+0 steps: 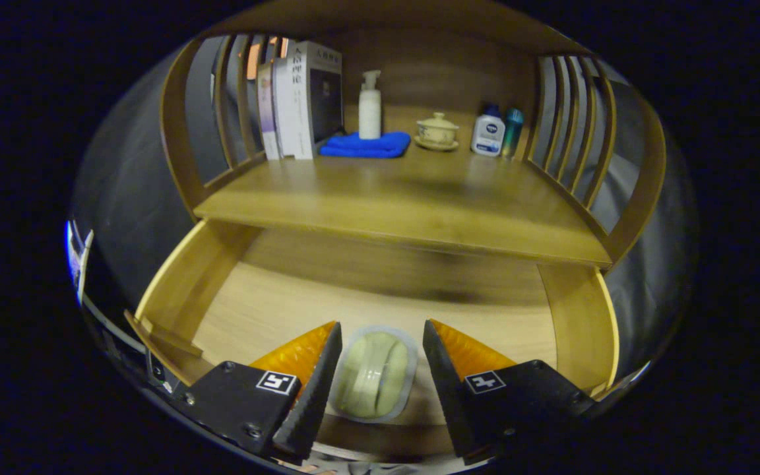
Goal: Pull open the drawer, take out the items inside it, and place them on the countertop above the cabinet.
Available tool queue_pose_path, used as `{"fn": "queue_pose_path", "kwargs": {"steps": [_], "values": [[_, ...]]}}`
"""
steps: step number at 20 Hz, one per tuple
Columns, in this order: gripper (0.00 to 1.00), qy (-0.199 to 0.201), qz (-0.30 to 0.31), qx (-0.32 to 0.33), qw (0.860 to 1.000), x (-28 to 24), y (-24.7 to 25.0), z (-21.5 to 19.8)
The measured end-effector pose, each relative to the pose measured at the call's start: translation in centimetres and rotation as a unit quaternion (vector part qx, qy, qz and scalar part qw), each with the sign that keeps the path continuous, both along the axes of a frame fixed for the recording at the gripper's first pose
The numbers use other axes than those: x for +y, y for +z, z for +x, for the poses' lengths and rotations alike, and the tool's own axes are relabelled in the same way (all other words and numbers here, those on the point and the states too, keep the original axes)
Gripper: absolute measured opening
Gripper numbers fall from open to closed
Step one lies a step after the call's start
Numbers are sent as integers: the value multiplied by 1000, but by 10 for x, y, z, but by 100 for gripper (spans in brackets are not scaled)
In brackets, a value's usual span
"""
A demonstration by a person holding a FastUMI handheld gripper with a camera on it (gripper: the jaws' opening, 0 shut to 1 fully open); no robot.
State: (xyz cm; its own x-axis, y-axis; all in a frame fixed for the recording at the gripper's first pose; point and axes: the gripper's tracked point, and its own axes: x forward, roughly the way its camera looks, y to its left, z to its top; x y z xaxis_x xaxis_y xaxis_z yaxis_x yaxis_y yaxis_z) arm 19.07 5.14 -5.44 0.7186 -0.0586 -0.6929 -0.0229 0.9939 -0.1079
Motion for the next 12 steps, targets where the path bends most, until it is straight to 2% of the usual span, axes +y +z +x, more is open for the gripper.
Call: {"fn": "queue_pose_path", "kwargs": {"steps": [3,8,11,12], "values": [[78,-2,20,48,999,8,-15,-6],[77,-15,35,93,995,7,-31,-10],[66,-21,42,108,993,2,-40,-12],[59,-17,42,112,993,3,-42,-13]]}}
